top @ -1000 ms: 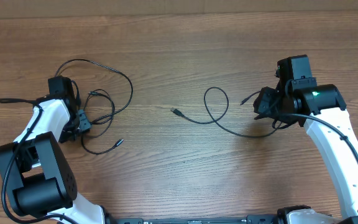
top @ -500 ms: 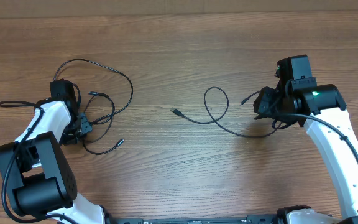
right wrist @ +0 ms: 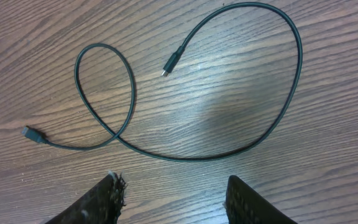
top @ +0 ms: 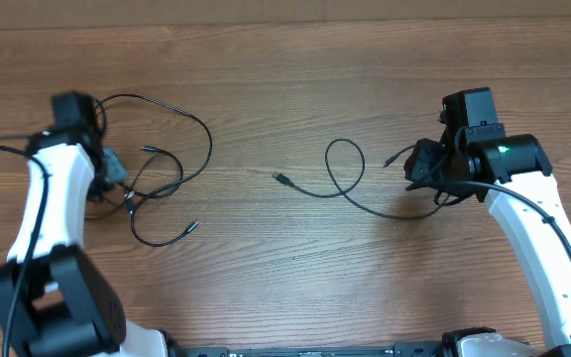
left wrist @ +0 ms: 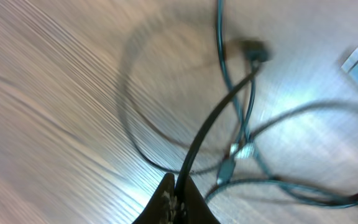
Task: Untangle cables
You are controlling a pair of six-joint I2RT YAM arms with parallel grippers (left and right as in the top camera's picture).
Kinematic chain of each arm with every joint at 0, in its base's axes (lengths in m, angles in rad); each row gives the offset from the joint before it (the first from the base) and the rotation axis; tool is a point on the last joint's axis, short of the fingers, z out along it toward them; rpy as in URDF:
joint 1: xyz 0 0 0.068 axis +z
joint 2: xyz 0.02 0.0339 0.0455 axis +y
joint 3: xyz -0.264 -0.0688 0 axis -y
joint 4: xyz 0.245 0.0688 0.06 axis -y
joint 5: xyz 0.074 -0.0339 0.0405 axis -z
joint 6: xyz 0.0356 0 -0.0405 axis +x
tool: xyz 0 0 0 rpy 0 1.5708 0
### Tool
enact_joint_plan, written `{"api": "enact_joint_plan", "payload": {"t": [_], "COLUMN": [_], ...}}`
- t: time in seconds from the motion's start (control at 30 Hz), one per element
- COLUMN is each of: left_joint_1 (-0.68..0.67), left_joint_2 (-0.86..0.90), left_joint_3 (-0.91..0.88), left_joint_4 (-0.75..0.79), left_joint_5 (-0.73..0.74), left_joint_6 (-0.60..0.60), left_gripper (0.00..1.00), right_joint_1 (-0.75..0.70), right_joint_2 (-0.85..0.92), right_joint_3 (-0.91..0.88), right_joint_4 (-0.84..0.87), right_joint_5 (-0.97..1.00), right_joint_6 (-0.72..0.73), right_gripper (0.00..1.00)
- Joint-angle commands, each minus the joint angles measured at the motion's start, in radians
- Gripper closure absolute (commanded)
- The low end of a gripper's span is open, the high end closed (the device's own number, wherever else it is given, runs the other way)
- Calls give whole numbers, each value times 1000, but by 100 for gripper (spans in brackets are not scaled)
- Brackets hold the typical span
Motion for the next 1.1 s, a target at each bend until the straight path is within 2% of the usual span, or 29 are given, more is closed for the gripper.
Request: {"api": "enact_joint_plan", "payload": {"t": [0.0,0.13,0.27,0.33,0.43,0.47,0.5,0.57,0.6,0.93,1.07], "left_joint_1": [50,154,292,352,427,446,452,459,459,360,260], "left_joint_2": [-111,-152,-162,-153,-128,-113,-106,-83,-70,-11,-3], "left_joint_3": [133,225,248,248,246,246,246,246,246,235,235], "left_joint_4": [-14,-24,-32,-56,-77,-86,-92,-105,-113,-151,-132], "left_joint_5": [-177,-277,-286,-250,-126,-78,-63,-27,-8,203,203], "left_joint_6": [-22,-22,-81,-144,-164,-164,-164,-164,-164,-140,-105], "left_gripper": [96,96,96,95,92,84,71,35,25,26,25], "right_joint_1": [-2,-2,-2,-2,-2,-2,-2,-2,-2,-2,-2], "right_joint_2": [1,1,1,1,1,1,1,1,1,1,1], "right_joint_3": [17,17,17,17,17,17,17,17,17,17,17], "right_joint_4": [2,2,3,3,3,3,3,3,3,6,5], "right_joint_5": [10,24,24,24,24,23,23,23,23,23,23], "right_joint_6": [-7,-7,-6,-6,-6,-6,-6,-6,-6,-6,-6], "right_gripper": [49,48,48,48,48,48,48,48,48,48,48]}}
